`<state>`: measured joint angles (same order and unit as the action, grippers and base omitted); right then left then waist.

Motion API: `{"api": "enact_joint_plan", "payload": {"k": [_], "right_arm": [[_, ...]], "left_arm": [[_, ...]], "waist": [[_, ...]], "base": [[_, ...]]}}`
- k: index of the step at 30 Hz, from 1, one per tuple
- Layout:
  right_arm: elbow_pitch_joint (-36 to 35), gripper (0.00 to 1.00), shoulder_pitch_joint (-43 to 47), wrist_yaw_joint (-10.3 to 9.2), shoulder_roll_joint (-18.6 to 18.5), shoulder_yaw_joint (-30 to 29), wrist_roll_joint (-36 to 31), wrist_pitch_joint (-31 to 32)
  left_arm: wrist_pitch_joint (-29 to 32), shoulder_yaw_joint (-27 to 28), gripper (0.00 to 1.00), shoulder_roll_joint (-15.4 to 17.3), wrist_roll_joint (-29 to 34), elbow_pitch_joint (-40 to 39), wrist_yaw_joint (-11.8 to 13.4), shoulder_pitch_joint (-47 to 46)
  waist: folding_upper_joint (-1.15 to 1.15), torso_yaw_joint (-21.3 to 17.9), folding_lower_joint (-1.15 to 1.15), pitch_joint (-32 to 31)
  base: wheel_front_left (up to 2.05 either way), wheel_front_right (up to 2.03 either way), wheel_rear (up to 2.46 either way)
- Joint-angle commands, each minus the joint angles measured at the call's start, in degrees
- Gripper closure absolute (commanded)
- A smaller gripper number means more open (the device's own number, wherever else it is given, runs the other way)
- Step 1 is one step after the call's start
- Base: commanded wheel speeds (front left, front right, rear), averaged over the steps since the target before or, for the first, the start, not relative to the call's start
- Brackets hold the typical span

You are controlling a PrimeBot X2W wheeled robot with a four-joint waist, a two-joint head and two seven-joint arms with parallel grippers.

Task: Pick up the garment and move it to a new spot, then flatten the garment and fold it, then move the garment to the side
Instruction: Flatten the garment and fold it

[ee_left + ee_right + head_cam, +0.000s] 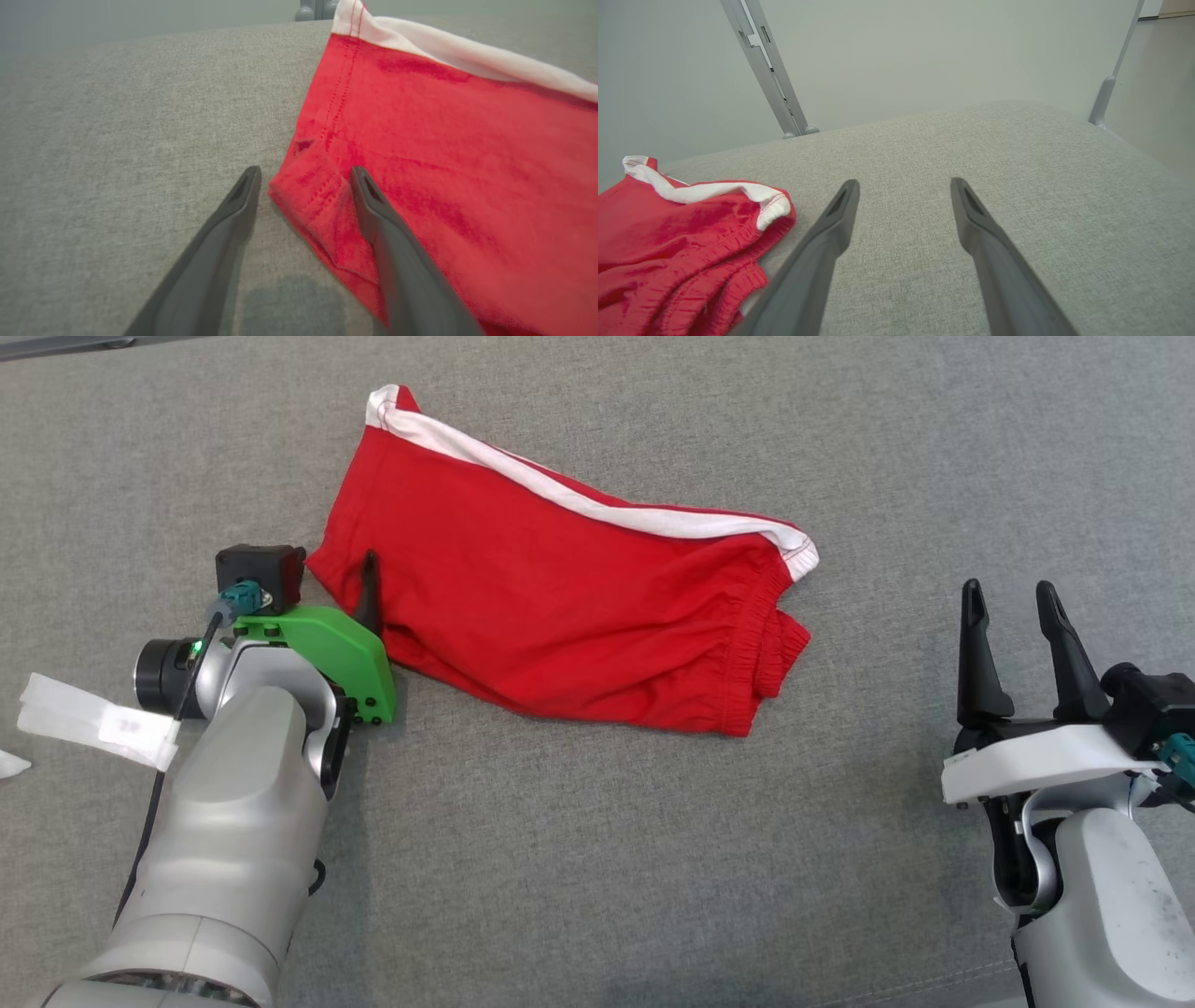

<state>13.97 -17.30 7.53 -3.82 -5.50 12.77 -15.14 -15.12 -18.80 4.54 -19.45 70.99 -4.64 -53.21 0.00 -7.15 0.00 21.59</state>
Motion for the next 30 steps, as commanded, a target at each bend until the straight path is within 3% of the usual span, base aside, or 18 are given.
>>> {"api": "enact_joint_plan", "payload": {"k": [1, 2, 10, 16, 25, 26, 27, 28, 30], "right_arm": [[0.1, 0.0, 0.9, -0.08, 0.2, -0.2, -0.4, 0.0], [0.3, 0.0, 0.9, -0.08, 0.3, -0.3, -0.4, 0.0], [1.1, 0.0, 3.0, -0.08, 0.5, -0.8, 0.4, 0.0], [2.9, 0.0, 5.1, -0.08, 0.7, 0.6, 1.1, 0.0], [5.2, 0.0, 7.4, -0.08, 0.8, 2.2, 1.8, 0.0], [5.3, 0.0, 7.5, -0.08, 0.8, 2.4, 1.8, 0.0], [5.4, 0.0, 7.4, -0.08, 0.8, 2.6, 1.7, 0.0], [5.7, 0.0, 7.1, -0.08, 0.8, 3.2, 1.8, 0.0], [6.2, 0.0, 6.3, -0.08, 0.8, 3.8, 2.3, 0.0]], "left_arm": [[0.9, -0.3, 0.81, -0.1, -0.4, 1.2, -0.5, 2.2], [0.9, -0.5, 1.0, -0.2, -0.6, 1.4, -0.7, 2.6], [0.1, 0.4, 1.0, -0.6, -1.9, 0.0, -0.4, 5.5], [0.0, 3.2, 1.0, -1.0, -3.1, -8.3, 1.8, 12.7], [0.0, 3.8, 1.0, -1.5, -2.0, -16.7, 2.8, 22.8], [0.0, 3.8, 0.89, -1.5, -1.7, -17.8, 3.1, 23.4], [0.0, 3.8, 0.31, -1.5, -1.3, -18.9, 3.3, 24.2], [0.0, 3.8, 0.0, -1.6, -0.8, -21.1, 3.7, 25.7], [0.0, 3.7, 0.0, -1.6, -0.6, -23.2, 4.0, 26.8]], "waist": [[0.0, -0.3, 0.0, -0.5], [0.0, -0.3, 0.0, -0.8], [0.0, 1.4, 0.0, -5.4], [0.0, 4.4, 0.0, -10.4], [0.0, 9.2, 0.0, -13.6], [0.0, 9.5, 0.0, -13.6], [0.0, 9.7, 0.0, -13.5], [0.0, 10.2, 0.0, -13.3], [0.0, 10.8, 0.0, -13.2]], "base": [[0.0, 0.0, 0.0], [0.0, 0.0, 0.0], [0.0, 0.0, 0.0], [0.0, 0.0, 0.0], [0.0, 0.0, 0.0], [0.0, 0.0, 0.0], [0.0, 0.0, 0.0], [0.0, 0.0, 0.0], [0.0, 0.0, 0.0]]}}
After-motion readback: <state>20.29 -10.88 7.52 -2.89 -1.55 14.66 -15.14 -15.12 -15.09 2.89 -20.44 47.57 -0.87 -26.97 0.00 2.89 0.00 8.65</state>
